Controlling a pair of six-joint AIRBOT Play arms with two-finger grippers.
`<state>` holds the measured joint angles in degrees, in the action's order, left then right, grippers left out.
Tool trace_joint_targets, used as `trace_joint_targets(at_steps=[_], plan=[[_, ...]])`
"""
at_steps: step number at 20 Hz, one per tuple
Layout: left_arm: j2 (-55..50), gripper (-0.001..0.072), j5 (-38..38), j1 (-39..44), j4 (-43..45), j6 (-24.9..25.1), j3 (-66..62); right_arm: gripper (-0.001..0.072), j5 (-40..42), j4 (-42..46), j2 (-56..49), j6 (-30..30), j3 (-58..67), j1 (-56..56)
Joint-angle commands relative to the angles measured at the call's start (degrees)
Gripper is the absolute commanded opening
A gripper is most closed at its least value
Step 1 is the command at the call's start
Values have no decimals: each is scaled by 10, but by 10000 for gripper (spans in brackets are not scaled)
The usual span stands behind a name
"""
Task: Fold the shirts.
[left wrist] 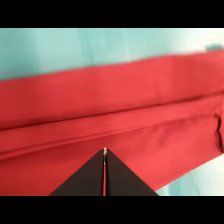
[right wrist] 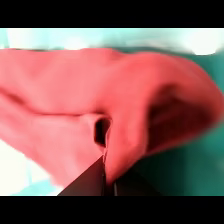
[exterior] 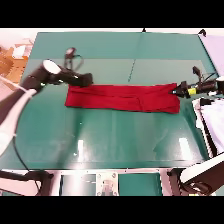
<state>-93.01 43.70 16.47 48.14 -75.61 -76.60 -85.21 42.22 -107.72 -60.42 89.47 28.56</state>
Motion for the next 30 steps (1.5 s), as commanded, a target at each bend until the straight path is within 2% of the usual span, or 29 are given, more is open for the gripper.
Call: trace_joint_targets(at_steps=[1,3,5,11,17,20,24,27,30], plan=[[-63,25,-114,90,-45,12,-1,14,-92,-3,44,-79,62,-17],[-91,25,-170,132,-82,27,-11,15,-123,-3,81,-113,93,-37],[-125,25,-188,165,-98,28,-46,15,-132,-3,118,-139,118,-64],[-235,25,-156,223,-103,26,-190,15,-132,-2,172,-207,177,-161],[-255,26,-127,217,-111,26,-221,15,-97,0,172,-222,184,-222],[-255,25,-27,180,-111,26,-256,15,-95,0,172,-243,184,-235],[-243,24,202,77,-86,26,-341,16,-55,0,172,-265,184,-268],[-208,24,352,-22,11,4,-401,15,3,0,172,-290,180,-320],[-142,23,422,-107,101,5,-405,16,108,0,166,-296,143,-397]])
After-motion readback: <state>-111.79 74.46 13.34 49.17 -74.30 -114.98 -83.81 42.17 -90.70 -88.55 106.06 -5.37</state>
